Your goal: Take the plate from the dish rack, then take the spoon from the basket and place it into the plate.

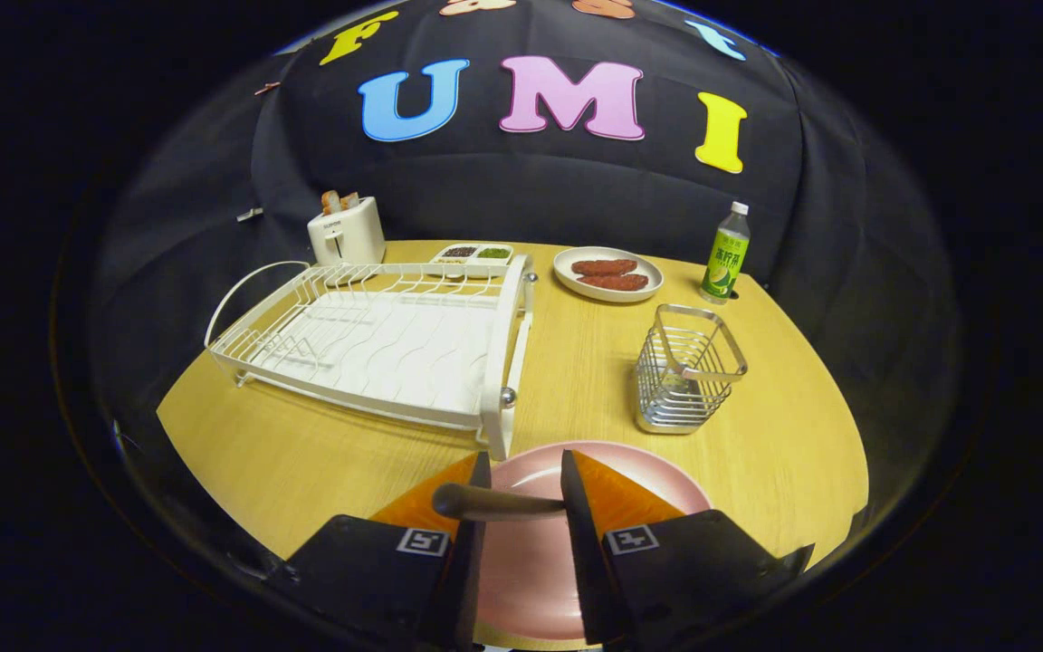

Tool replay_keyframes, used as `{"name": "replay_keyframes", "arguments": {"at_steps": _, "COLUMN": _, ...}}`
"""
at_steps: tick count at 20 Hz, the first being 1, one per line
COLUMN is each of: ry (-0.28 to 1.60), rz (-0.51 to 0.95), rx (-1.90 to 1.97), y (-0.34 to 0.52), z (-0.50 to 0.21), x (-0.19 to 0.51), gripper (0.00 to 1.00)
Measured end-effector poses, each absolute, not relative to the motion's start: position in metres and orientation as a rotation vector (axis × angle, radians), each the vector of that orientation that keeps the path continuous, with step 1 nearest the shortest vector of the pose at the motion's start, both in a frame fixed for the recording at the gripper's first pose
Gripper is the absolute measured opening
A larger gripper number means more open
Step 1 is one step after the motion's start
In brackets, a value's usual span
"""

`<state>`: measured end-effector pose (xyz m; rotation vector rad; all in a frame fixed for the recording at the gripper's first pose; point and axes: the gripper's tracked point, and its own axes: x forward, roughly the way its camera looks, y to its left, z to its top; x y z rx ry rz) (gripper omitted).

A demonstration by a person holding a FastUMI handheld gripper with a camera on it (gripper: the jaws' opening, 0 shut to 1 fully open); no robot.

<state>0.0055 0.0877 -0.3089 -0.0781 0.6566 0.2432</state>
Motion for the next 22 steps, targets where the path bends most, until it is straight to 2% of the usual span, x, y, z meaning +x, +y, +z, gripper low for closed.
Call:
{"name": "replay_keyframes", "arguments": {"at_steps": 3, "ry": 0.686, "rz": 0.293, "rx": -0.019, "y": 0.106, "z": -0.305, "x": -0.005, "gripper": 0.72}}
{"name": "replay_keyframes", "arguments": {"at_steps": 4, "ry": 0.692, "rz": 0.315, "rx": -0.004, "y": 0.112, "z": -0.304, "x": -0.008, "gripper": 0.77}}
{"name": "replay_keyframes", "arguments": {"at_steps": 5, "ry": 0.696, "rz": 0.334, "rx": 0.006, "y": 0.116, "z": -0.302, "x": -0.012, "gripper": 0.91}}
{"name": "replay_keyframes", "arguments": {"at_steps": 6, "ry": 0.692, "rz": 0.341, "rx": 0.006, "y": 0.116, "z": -0.296, "x": -0.013, "gripper": 0.99}}
{"name": "replay_keyframes", "arguments": {"at_steps": 13, "ry": 0.503, "rz": 0.286, "rx": 0.026, "y": 0.095, "z": -0.207, "x": 0.000, "gripper": 0.99}}
{"name": "replay_keyframes", "arguments": {"at_steps": 22, "ry": 0.091, "rz": 0.150, "rx": 0.090, "y": 0.036, "z": -0.002, "x": 0.030, "gripper": 0.99}}
